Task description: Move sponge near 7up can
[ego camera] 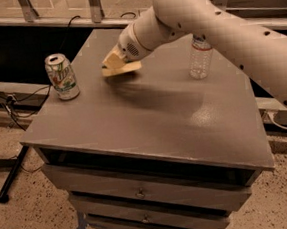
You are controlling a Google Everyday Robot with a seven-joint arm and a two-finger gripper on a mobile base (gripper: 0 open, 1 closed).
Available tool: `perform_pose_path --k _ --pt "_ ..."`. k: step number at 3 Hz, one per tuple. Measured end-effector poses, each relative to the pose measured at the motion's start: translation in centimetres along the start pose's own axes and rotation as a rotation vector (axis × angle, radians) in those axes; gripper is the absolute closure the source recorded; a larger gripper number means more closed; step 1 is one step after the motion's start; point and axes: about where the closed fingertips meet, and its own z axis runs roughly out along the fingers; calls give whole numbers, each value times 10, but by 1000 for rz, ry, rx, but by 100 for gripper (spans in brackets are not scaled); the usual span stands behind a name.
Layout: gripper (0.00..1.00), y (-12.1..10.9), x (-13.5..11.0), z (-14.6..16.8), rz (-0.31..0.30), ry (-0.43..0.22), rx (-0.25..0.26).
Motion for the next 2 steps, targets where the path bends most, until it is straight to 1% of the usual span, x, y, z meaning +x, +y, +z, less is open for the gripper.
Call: perform_pose_path --k 2 --pt "100 38 -9 19 -16 -48 -80"
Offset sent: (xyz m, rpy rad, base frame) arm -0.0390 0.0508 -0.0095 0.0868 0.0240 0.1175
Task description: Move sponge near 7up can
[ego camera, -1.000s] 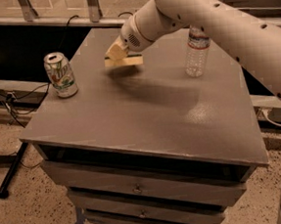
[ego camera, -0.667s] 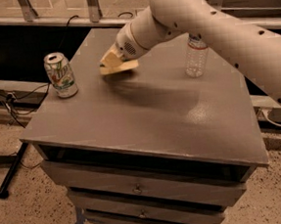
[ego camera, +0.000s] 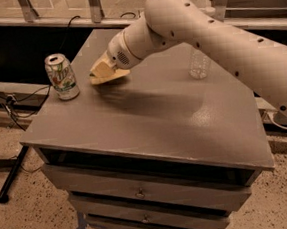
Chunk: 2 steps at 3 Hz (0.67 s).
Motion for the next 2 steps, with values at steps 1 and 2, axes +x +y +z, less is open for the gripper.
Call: perform_pose_path --k 1,2 --pt "100 12 -4 9 -3 -16 -31" --pt "75 19 -1 16 13 -15 -51"
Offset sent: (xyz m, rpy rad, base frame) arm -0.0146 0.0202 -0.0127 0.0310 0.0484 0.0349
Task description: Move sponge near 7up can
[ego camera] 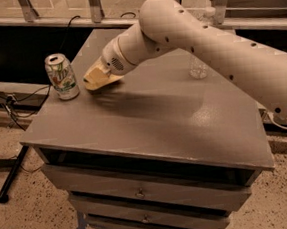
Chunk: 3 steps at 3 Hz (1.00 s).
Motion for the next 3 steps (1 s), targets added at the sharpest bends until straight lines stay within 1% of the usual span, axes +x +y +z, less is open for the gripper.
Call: perform_pose_path --k 2,3 --pt "29 5 3 4 25 -14 -18" --pt "5 11 0 6 40 -39 -39"
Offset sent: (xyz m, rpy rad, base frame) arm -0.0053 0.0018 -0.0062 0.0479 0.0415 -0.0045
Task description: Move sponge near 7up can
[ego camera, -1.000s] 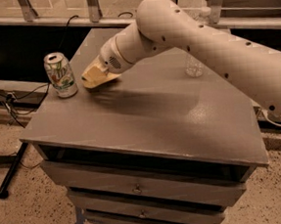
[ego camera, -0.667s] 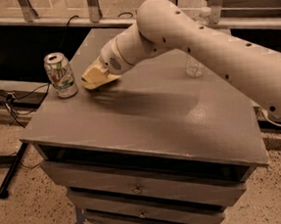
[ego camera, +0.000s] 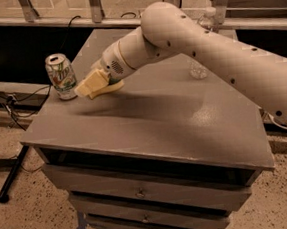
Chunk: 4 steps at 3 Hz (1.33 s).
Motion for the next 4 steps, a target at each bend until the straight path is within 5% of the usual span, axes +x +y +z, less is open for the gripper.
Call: perform_pose_path --k 2,4 --pt "0 3 8 -45 10 -73 59" --pt "0 4 41 -167 -63 -188 176"
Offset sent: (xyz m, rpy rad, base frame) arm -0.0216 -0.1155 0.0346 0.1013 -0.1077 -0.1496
